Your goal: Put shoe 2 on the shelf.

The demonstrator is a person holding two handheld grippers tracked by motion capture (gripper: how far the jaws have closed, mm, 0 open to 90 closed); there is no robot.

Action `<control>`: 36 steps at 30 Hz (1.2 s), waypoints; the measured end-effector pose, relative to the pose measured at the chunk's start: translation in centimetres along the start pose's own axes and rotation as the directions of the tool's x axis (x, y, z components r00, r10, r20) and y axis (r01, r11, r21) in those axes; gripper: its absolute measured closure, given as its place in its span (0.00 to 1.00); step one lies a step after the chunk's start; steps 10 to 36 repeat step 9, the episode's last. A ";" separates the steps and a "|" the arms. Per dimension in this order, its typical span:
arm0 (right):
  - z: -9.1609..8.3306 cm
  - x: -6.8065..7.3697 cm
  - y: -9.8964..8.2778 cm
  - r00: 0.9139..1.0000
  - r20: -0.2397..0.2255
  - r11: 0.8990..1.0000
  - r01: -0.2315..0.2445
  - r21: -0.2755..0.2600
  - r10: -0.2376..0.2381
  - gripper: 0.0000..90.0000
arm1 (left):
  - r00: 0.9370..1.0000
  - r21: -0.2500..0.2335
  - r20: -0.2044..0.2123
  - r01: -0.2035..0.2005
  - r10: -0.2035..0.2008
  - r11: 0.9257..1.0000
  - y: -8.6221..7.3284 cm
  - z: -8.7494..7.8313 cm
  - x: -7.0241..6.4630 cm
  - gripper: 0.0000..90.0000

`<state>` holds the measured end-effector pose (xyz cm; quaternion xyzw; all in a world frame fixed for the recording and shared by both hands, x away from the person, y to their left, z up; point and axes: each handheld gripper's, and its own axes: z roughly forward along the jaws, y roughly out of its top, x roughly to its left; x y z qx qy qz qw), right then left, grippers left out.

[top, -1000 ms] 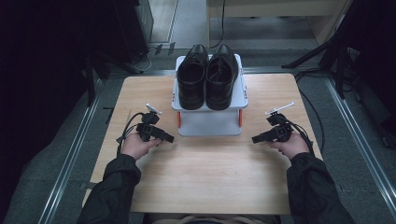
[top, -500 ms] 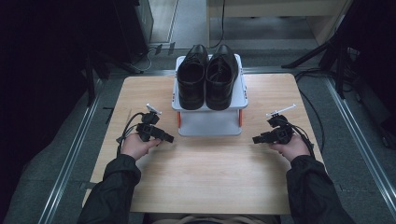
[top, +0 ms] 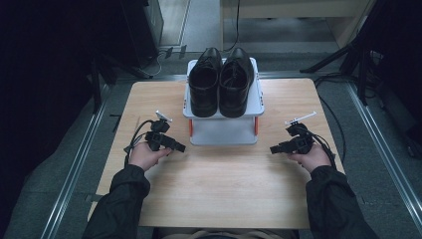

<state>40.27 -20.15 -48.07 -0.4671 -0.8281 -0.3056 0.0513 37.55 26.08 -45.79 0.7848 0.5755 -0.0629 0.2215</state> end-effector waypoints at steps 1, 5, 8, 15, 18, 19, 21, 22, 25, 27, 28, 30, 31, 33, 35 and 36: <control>0.0 0.0 0.0 1.000 0.001 1.000 0.001 -0.004 -0.001 0.54 | 1.000 0.000 0.000 0.000 0.000 1.000 0.0 0.0 0.0 0.47; 0.0 0.0 0.0 1.000 0.001 1.000 0.004 -0.007 -0.004 0.54 | 1.000 -0.001 -0.001 -0.002 0.002 1.000 0.0 0.0 0.0 0.47; 0.0 0.0 0.0 1.000 0.001 1.000 0.002 -0.008 -0.002 0.54 | 1.000 0.004 0.001 -0.009 0.009 1.000 0.0 0.1 -0.1 0.47; 0.0 -0.1 0.0 1.000 0.002 1.000 0.001 -0.008 -0.001 0.54 | 1.000 0.006 -0.001 -0.009 0.009 1.000 0.0 0.1 -0.2 0.47; 0.0 -0.1 0.0 1.000 0.002 1.000 0.001 -0.008 -0.001 0.54 | 1.000 0.006 -0.001 -0.009 0.009 1.000 0.0 0.1 -0.2 0.47; 0.0 -0.1 0.0 1.000 0.002 1.000 0.001 -0.008 -0.001 0.54 | 1.000 0.006 -0.001 -0.009 0.009 1.000 0.0 0.1 -0.2 0.47; 0.0 -0.1 0.0 1.000 0.002 1.000 0.001 -0.008 -0.001 0.54 | 1.000 0.006 -0.001 -0.009 0.009 1.000 0.0 0.1 -0.2 0.47; 0.0 -0.1 0.0 1.000 0.002 1.000 0.001 -0.008 -0.001 0.54 | 1.000 0.006 -0.001 -0.009 0.009 1.000 0.0 0.1 -0.2 0.47; 0.0 -0.1 0.0 1.000 0.002 1.000 0.001 -0.008 -0.001 0.54 | 1.000 0.006 -0.001 -0.009 0.009 1.000 0.0 0.1 -0.2 0.47; 0.0 -0.1 0.0 1.000 0.002 1.000 0.001 -0.008 -0.001 0.54 | 1.000 0.006 -0.001 -0.009 0.009 1.000 0.0 0.1 -0.2 0.47; 0.0 -0.1 0.0 1.000 0.002 1.000 0.001 -0.008 -0.001 0.54 | 1.000 0.006 -0.001 -0.009 0.009 1.000 0.0 0.1 -0.2 0.47; 0.0 -0.1 0.0 1.000 0.002 1.000 0.001 -0.008 -0.001 0.54 | 1.000 0.006 -0.001 -0.009 0.009 1.000 0.0 0.1 -0.2 0.47; 0.0 -0.1 0.0 1.000 0.002 1.000 0.001 -0.008 -0.001 0.54 | 1.000 0.006 -0.001 -0.009 0.009 1.000 0.0 0.1 -0.2 0.47; 0.0 -0.1 0.0 1.000 0.002 1.000 0.001 -0.008 -0.001 0.54 | 1.000 0.006 -0.001 -0.009 0.009 1.000 0.0 0.1 -0.2 0.47; 0.0 -0.1 0.0 1.000 0.002 1.000 0.001 -0.008 -0.001 0.54 | 1.000 0.006 -0.001 -0.009 0.009 1.000 0.0 0.1 -0.2 0.47; 0.0 -0.1 0.0 1.000 0.002 1.000 0.001 -0.008 -0.001 0.54 | 1.000 0.006 -0.001 -0.009 0.009 1.000 0.0 0.1 -0.2 0.47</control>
